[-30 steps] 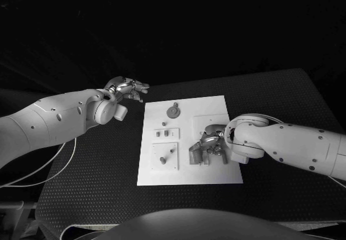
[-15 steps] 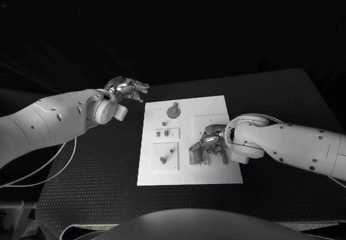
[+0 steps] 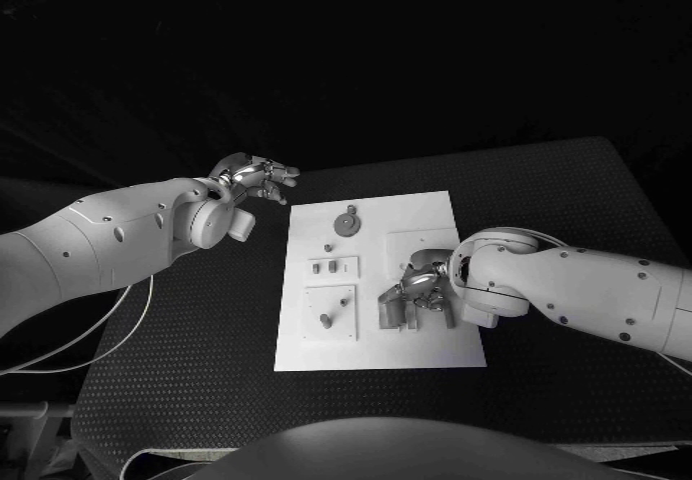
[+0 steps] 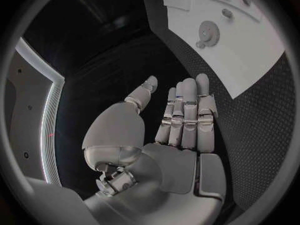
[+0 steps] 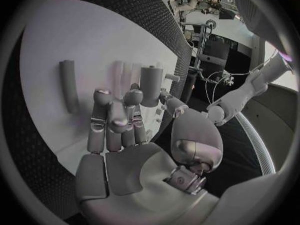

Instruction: Assemble the parts on the task board

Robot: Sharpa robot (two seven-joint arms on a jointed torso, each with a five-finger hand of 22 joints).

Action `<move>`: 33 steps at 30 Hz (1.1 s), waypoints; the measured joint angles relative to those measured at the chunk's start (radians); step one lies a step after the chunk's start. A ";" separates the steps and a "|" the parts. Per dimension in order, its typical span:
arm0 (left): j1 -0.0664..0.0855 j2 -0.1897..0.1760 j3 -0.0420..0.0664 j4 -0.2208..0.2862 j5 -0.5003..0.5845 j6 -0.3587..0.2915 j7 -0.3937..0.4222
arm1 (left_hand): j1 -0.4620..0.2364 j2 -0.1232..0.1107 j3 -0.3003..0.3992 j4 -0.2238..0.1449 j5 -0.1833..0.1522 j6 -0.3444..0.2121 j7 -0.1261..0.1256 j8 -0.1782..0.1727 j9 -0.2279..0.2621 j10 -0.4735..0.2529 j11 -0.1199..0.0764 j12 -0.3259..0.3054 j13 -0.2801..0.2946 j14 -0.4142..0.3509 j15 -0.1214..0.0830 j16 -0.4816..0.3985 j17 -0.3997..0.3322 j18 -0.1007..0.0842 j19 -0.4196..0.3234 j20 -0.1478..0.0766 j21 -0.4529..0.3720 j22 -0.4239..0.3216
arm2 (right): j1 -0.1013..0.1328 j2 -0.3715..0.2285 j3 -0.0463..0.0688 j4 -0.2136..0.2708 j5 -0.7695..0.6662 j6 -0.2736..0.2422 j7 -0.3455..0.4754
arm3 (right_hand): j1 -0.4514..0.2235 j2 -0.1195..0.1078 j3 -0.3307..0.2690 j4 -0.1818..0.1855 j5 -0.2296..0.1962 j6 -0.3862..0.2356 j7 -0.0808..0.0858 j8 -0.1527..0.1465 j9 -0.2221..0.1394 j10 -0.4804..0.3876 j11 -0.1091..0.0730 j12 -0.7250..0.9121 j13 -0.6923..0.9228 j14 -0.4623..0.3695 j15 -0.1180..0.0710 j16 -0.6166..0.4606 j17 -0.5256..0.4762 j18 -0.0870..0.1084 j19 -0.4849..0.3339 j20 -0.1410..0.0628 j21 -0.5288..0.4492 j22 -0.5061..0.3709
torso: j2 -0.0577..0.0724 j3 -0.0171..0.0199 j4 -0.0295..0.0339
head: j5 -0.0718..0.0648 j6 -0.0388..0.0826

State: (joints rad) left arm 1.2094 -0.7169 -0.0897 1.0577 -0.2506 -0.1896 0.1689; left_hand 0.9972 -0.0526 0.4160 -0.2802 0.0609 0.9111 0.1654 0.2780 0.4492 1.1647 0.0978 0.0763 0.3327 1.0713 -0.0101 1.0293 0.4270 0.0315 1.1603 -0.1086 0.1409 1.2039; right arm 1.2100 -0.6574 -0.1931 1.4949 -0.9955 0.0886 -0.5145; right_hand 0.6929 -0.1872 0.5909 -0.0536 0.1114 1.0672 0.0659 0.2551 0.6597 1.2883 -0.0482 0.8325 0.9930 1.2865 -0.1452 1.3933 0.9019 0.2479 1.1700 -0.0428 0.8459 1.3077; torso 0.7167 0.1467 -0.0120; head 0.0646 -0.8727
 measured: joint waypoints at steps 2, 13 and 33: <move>0.000 0.000 0.000 0.000 0.000 0.000 0.000 | 0.000 0.000 0.000 0.000 0.000 0.000 0.000 0.000 0.000 0.000 0.000 0.000 0.000 0.000 0.000 0.000 0.000 0.000 0.000 0.000 0.000 0.001 | 0.000 0.000 0.000 0.000 0.000 0.000 0.000 | 0.000 0.000 0.000 0.000 0.000 0.000 0.000 0.000 0.000 0.000 0.000 0.000 0.000 0.000 0.000 0.000 0.000 0.000 0.000 0.000 0.000 0.000 | 0.000 0.0000 -0.0001 | 0.000 0.000; 0.000 0.000 0.000 0.000 0.000 0.000 0.000 | 0.000 0.000 0.000 0.000 0.000 0.001 -0.001 0.000 0.000 0.000 0.000 0.000 0.001 0.000 0.000 0.000 0.000 0.000 0.000 0.000 0.000 0.001 | 0.000 -0.003 0.000 0.004 0.000 0.001 -0.001 | 0.000 0.000 -0.003 0.003 0.000 0.000 0.000 0.000 0.000 0.000 0.000 0.000 0.000 0.000 0.001 0.000 0.001 0.000 0.000 0.000 0.000 0.000 | 0.000 -0.0002 0.0002 | 0.000 0.000; 0.000 0.000 0.000 -0.001 0.000 0.001 0.000 | 0.000 0.000 0.000 0.000 0.000 0.002 -0.002 0.000 0.000 0.000 0.000 0.000 0.001 0.000 0.000 0.000 0.001 0.000 0.000 0.000 -0.004 0.001 | -0.001 -0.003 0.000 0.005 0.000 0.001 -0.002 | 0.000 0.000 -0.011 0.016 -0.003 0.002 -0.002 0.001 0.006 0.000 0.000 0.000 0.000 -0.003 -0.001 0.000 0.001 0.000 -0.002 0.002 0.000 0.000 | 0.000 -0.0002 0.0001 | 0.001 0.000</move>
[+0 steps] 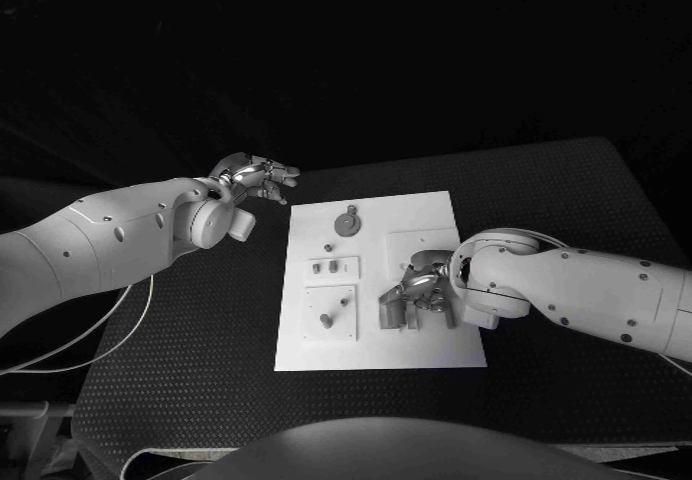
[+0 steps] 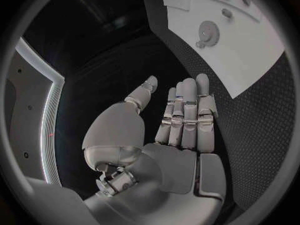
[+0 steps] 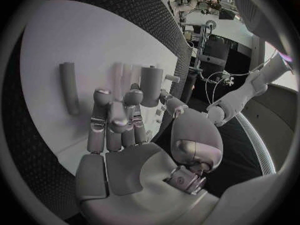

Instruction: Assemble the parts on the task board

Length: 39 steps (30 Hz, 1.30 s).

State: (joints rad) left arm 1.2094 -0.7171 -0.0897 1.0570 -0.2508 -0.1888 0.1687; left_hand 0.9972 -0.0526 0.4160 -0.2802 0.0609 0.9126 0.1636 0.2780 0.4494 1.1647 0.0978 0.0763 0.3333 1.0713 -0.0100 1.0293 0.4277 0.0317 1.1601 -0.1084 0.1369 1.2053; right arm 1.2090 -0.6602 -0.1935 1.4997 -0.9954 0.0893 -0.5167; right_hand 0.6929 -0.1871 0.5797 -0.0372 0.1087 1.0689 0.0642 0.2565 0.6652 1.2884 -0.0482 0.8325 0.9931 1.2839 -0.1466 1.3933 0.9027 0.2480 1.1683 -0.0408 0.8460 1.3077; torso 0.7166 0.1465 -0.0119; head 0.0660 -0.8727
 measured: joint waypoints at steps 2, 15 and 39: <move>0.000 0.000 0.000 0.000 0.000 0.000 0.000 | 0.000 0.000 0.000 0.000 0.000 0.000 0.000 0.000 0.000 0.000 0.000 0.000 0.000 0.000 0.000 0.000 0.000 0.000 0.000 0.000 0.000 0.000 | 0.000 0.000 0.000 0.000 0.000 0.000 0.000 | 0.000 0.000 0.001 0.002 -0.004 0.000 0.000 0.000 0.000 0.000 0.000 0.000 0.000 0.000 0.000 0.000 0.001 0.000 0.000 0.000 0.000 0.000 | 0.000 0.0001 0.0000 | 0.000 0.000; 0.000 0.000 0.000 0.000 0.000 0.000 0.000 | 0.000 0.000 0.000 0.000 0.000 -0.004 0.003 0.000 -0.001 0.000 0.000 0.000 0.000 0.000 0.000 0.000 0.000 0.000 0.000 0.000 0.000 0.001 | 0.000 0.000 0.000 -0.002 0.001 0.000 0.002 | -0.018 -0.064 0.029 0.076 -0.051 -0.005 0.002 -0.004 0.004 0.000 0.000 0.000 0.000 -0.002 0.002 -0.004 0.002 0.000 -0.005 -0.002 0.000 0.000 | 0.000 -0.0003 0.0000 | 0.001 0.000; 0.000 -0.001 0.000 -0.001 -0.001 0.000 0.000 | 0.000 0.000 0.000 0.000 0.000 -0.005 0.002 0.000 -0.001 0.000 0.000 0.000 0.001 0.000 0.000 -0.004 0.000 0.000 0.000 0.000 0.000 0.000 | -0.001 -0.034 0.000 0.034 -0.039 -0.009 0.040 | 0.135 -0.016 -0.014 -0.049 -0.055 -0.011 -0.002 -0.002 0.024 0.000 0.000 0.007 0.010 -0.002 -0.002 -0.004 0.008 0.000 -0.002 -0.006 0.000 0.000 | 0.000 0.0004 0.0000 | 0.004 0.000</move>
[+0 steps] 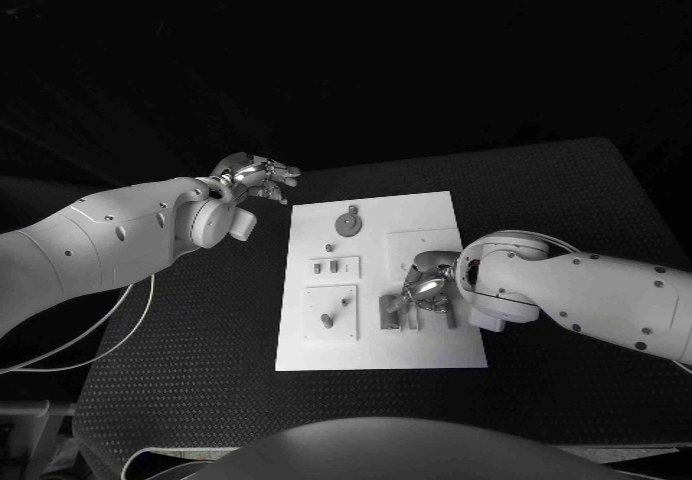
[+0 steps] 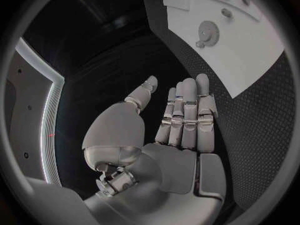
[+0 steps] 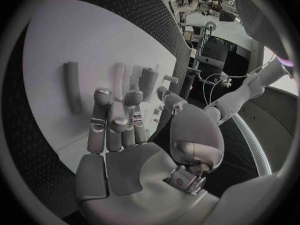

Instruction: Assemble the parts on the task board

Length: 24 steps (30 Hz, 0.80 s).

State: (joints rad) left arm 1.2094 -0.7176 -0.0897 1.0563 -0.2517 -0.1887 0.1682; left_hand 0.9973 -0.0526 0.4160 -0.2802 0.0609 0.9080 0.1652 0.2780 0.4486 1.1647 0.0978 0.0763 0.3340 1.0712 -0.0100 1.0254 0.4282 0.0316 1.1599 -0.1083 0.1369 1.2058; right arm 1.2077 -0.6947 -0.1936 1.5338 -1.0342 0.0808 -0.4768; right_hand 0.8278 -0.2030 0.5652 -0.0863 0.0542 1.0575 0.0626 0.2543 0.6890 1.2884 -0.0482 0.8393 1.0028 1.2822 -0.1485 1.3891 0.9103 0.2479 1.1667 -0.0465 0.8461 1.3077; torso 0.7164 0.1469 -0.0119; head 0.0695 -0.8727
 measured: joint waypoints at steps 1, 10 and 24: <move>0.000 0.000 0.000 0.000 0.000 0.000 0.000 | 0.000 0.000 0.000 0.000 0.000 0.000 0.000 0.000 0.000 0.000 0.000 0.000 0.000 0.000 0.000 0.000 0.000 0.000 0.000 0.000 0.000 0.000 | 0.000 -0.004 0.000 0.005 -0.006 0.000 0.004 | 0.014 0.005 -0.006 -0.016 0.000 0.005 -0.001 0.001 0.001 0.000 0.000 0.000 0.001 0.000 0.000 0.000 0.000 0.000 0.000 0.000 0.001 0.000 | 0.000 0.0000 0.0000 | 0.000 0.000; 0.000 -0.002 0.000 0.000 -0.001 0.001 -0.001 | 0.000 0.000 0.000 0.000 0.000 0.000 0.000 0.000 0.000 0.000 0.000 0.000 0.000 0.000 0.000 0.000 0.000 0.000 -0.001 0.001 0.000 0.001 | 0.003 -0.030 0.000 0.045 -0.053 -0.022 0.051 | 0.070 0.031 -0.033 -0.099 0.000 0.037 -0.005 0.012 0.009 0.011 -0.004 0.021 0.010 0.006 -0.005 0.007 0.005 0.000 0.001 0.000 0.008 0.000 | 0.000 0.0004 -0.0007 | 0.000 0.000; 0.000 -0.002 0.000 0.000 -0.003 0.004 -0.002 | -0.004 0.004 0.000 0.000 0.000 0.001 -0.001 0.000 0.000 0.000 0.000 0.000 0.000 0.000 0.000 0.000 0.001 0.000 0.002 -0.002 0.000 0.001 | 0.003 -0.011 0.000 0.062 -0.107 -0.007 0.076 | 0.093 0.055 -0.048 -0.138 0.000 0.095 -0.028 0.046 0.040 0.029 -0.021 0.036 0.019 0.021 -0.010 0.026 0.044 0.006 0.013 0.001 0.012 0.000 | 0.000 0.0004 -0.0006 | -0.003 0.000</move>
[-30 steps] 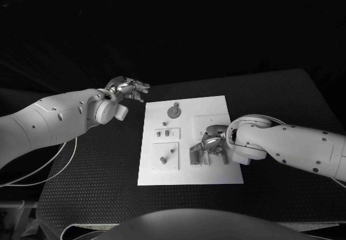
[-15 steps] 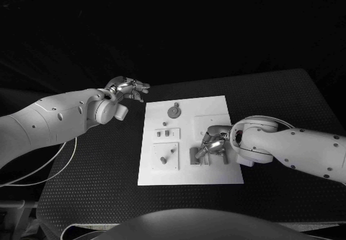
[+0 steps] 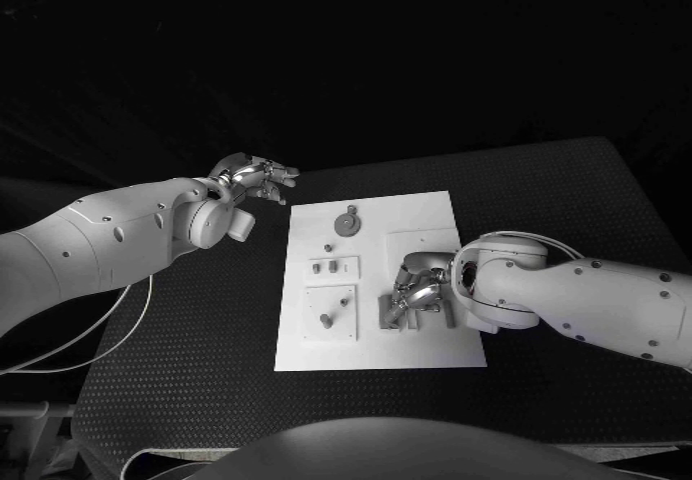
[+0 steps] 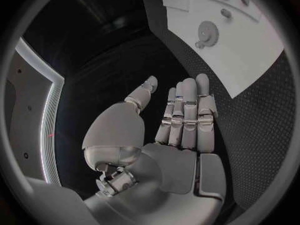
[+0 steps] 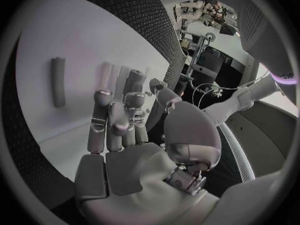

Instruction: Assemble the parts on the task board

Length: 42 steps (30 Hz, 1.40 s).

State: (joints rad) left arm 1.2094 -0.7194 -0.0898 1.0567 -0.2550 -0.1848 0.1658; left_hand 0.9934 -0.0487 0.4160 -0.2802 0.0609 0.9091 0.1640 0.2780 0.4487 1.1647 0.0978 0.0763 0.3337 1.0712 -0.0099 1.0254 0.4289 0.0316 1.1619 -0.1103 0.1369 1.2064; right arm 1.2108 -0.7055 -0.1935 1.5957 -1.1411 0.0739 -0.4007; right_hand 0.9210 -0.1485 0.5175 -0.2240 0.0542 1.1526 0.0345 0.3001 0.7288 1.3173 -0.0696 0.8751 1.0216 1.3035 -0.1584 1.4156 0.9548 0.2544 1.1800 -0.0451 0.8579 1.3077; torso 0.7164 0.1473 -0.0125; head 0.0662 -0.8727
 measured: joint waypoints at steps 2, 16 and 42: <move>0.000 0.000 0.000 0.000 0.000 0.000 0.000 | 0.000 0.000 0.000 0.000 0.000 0.000 0.000 0.000 0.000 0.000 0.000 0.000 0.000 0.000 0.000 0.000 0.000 0.000 0.000 0.000 0.000 0.001 | 0.000 0.004 0.000 -0.001 -0.009 0.005 0.000 | 0.000 0.000 0.000 -0.003 0.000 0.003 0.002 0.005 0.004 0.000 0.000 0.000 0.000 0.000 0.000 0.004 0.000 0.000 0.000 0.000 0.000 0.000 | 0.000 0.0000 0.0001 | -0.001 0.000; 0.000 -0.001 0.000 0.000 -0.002 0.002 -0.001 | 0.000 0.000 0.000 0.000 0.000 0.000 0.000 0.000 0.000 0.000 0.000 0.000 0.001 0.000 0.000 0.000 0.000 0.000 0.000 0.000 0.000 0.001 | -0.003 0.015 0.000 -0.009 -0.062 0.035 -0.005 | 0.017 0.019 -0.002 -0.030 0.000 0.011 -0.004 0.014 0.023 0.004 -0.004 0.004 0.003 0.006 -0.002 0.005 0.005 0.000 0.000 0.001 0.000 0.000 | 0.001 -0.0012 0.0006 | -0.001 0.000; 0.000 -0.001 0.000 0.000 -0.003 0.006 -0.002 | -0.001 -0.001 0.000 0.000 0.000 0.000 0.000 0.004 0.000 0.000 0.000 0.000 0.001 0.000 0.000 0.000 0.001 0.000 -0.002 0.002 0.000 0.001 | -0.014 0.026 0.000 -0.020 -0.148 0.041 -0.030 | 0.015 0.045 -0.001 -0.048 0.000 0.023 -0.009 0.017 0.044 0.007 -0.007 0.008 0.005 0.008 0.000 0.013 0.011 -0.001 0.000 0.001 0.004 0.000 | 0.000 -0.0008 0.0007 | -0.001 0.000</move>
State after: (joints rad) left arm 1.2094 -0.7201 -0.0898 1.0566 -0.2582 -0.1788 0.1634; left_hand 0.9927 -0.0494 0.4160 -0.2802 0.0609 0.9091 0.1637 0.2818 0.4488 1.1648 0.0978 0.0763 0.3342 1.0712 -0.0100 1.0254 0.4294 0.0316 1.1602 -0.1085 0.1369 1.2076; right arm 1.1968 -0.6793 -0.1936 1.5761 -1.2895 0.1152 -0.4311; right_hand 0.9358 -0.1034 0.5161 -0.2723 0.0542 1.1759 0.0259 0.3170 0.7728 1.3244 -0.0767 0.8828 1.0261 1.3111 -0.1585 1.4288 0.9654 0.2535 1.1796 -0.0442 0.8617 1.3077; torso 0.7167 0.1465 -0.0118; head 0.0652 -0.8727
